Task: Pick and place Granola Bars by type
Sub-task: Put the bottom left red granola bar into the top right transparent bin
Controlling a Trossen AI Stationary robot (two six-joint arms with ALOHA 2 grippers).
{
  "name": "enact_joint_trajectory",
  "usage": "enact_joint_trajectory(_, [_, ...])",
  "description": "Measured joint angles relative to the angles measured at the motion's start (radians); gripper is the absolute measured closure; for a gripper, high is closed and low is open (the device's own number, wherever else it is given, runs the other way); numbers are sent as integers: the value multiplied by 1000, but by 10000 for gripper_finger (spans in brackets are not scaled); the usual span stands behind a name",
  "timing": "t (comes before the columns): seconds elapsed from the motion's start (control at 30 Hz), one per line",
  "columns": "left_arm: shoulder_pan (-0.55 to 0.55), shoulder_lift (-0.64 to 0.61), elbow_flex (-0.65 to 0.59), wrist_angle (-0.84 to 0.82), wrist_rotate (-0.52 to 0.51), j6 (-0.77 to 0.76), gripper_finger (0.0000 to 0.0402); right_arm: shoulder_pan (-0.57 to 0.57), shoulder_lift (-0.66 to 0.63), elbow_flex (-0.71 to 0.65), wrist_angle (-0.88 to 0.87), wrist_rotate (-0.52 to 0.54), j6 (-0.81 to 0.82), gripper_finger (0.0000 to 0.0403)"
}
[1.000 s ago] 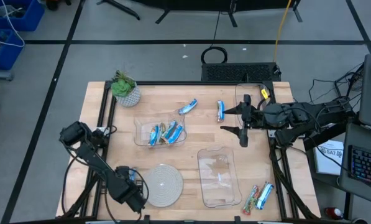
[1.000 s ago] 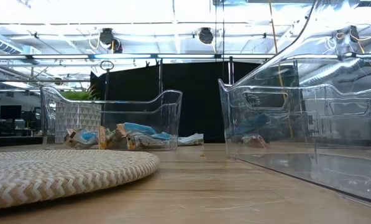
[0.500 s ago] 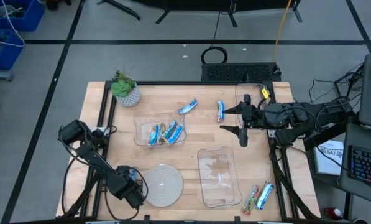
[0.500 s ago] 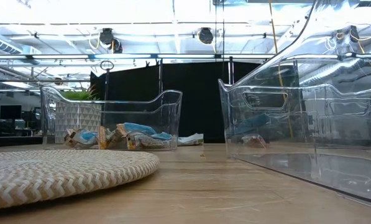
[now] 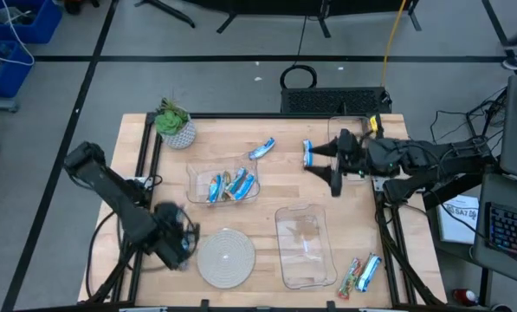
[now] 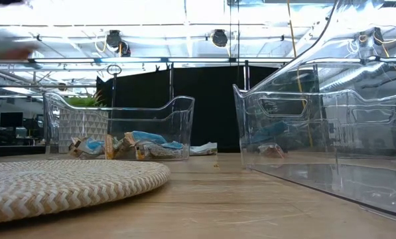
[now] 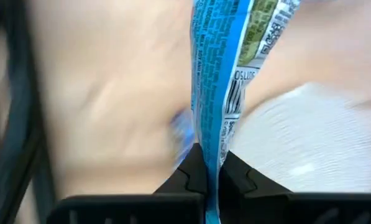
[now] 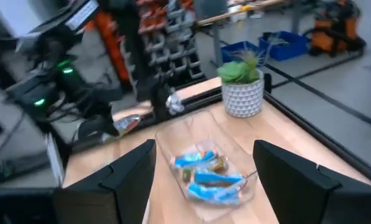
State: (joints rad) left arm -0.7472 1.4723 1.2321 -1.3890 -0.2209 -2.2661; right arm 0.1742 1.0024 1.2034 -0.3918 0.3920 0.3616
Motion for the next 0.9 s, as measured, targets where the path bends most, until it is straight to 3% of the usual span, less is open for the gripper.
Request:
enact_joint_trajectory(0.07, [26, -36, 69, -37, -135, 107, 391, -11, 17, 0, 33, -3, 16, 140])
enact_joint_trajectory(0.23, [159, -67, 197, -80, -340, 456, 392, -18, 87, 0, 242, -84, -50, 140])
enact_joint_trajectory(0.4, [317, -71, 279, 85, -491, 907, 392, -42, 151, 0, 435, -157, -77, 140])
enact_joint_trajectory(0.53, [425, -69, 290, 421, -488, 1312, 392, -68, 182, 0, 510, -184, -79, 140])
enact_joint_trajectory(0.67, [506, -63, 290, 734, -408, 1612, 392, -82, 210, 0, 537, -187, -93, 140])
enact_joint_trajectory(0.9, [615, -39, 293, 907, -248, 1737, 392, -84, 227, 0, 580, -186, -101, 140])
